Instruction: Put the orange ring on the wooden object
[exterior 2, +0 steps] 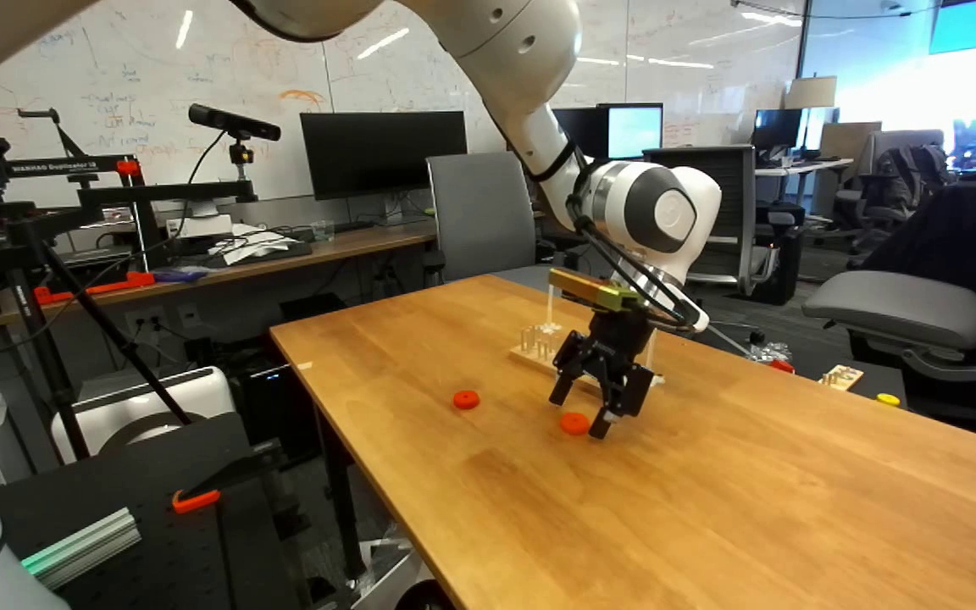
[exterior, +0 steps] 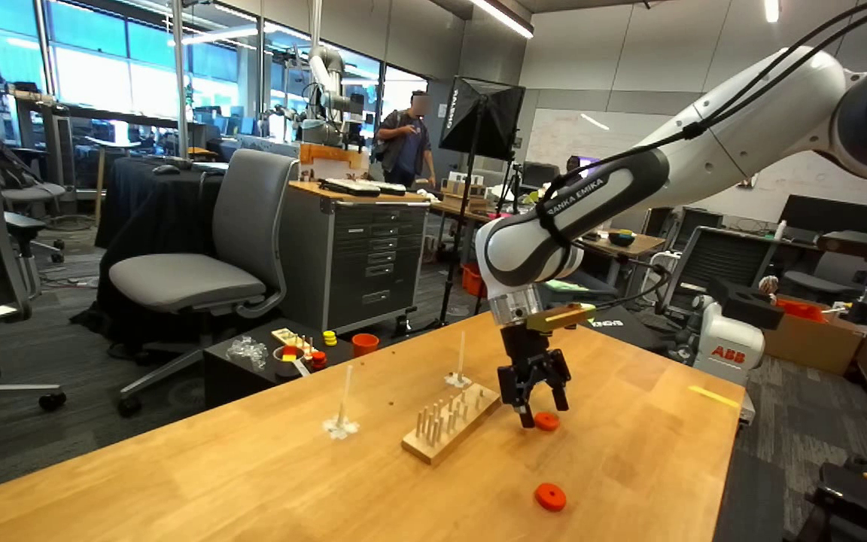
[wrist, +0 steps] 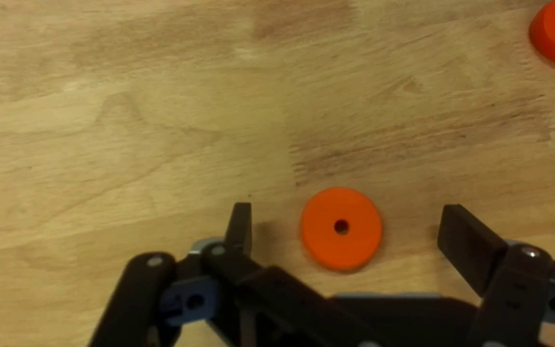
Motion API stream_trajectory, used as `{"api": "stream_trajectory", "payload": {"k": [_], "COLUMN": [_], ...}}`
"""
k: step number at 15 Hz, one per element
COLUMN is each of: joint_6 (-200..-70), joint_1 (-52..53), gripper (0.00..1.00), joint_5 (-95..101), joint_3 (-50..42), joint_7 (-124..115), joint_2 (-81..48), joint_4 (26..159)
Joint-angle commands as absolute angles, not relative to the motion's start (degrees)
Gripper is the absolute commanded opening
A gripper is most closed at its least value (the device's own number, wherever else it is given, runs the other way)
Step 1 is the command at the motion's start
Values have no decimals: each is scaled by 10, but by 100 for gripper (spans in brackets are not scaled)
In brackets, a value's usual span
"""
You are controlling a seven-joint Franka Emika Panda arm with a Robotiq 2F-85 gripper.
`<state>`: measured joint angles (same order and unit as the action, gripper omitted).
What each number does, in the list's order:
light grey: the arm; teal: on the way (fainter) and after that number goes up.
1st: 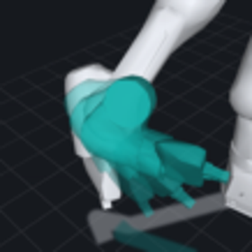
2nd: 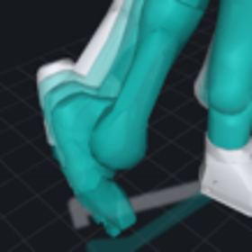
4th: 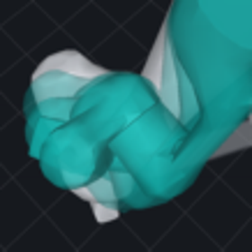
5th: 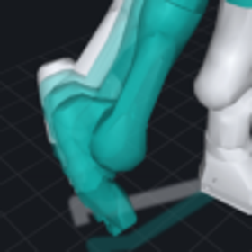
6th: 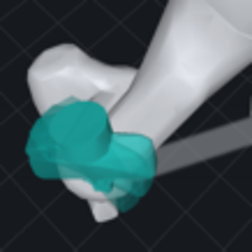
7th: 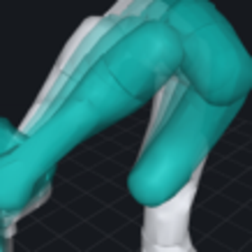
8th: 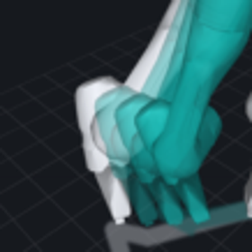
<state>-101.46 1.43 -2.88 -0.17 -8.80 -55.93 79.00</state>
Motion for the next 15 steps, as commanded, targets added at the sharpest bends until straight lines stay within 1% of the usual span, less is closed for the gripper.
{"api": "stream_trajectory", "payload": {"k": [1,2,3,4,5,6,7,9,10,11,15], "joint_6": [-979,-975,-970,-967,-963,-961,-959,-956,-955,-952,-950], "joint_1": [17,17,16,16,16,15,15,14,14,14,12], "gripper": [100,75,75,68,59,52,42,29,20,17,17], "joint_5": [-32,-32,-32,-33,-33,-34,-34,-34,-34,-34,-37], "joint_3": [-4,-4,-3,-3,-3,-3,-3,-3,-3,-3,-2], "joint_7": [-95,-94,-92,-92,-91,-91,-90,-89,-90,-90,-91], "joint_2": [-593,-596,-596,-595,-594,-593,-593,-592,-592,-592,-587], "joint_4": [738,735,732,730,727,726,723,721,720,718,717]}}
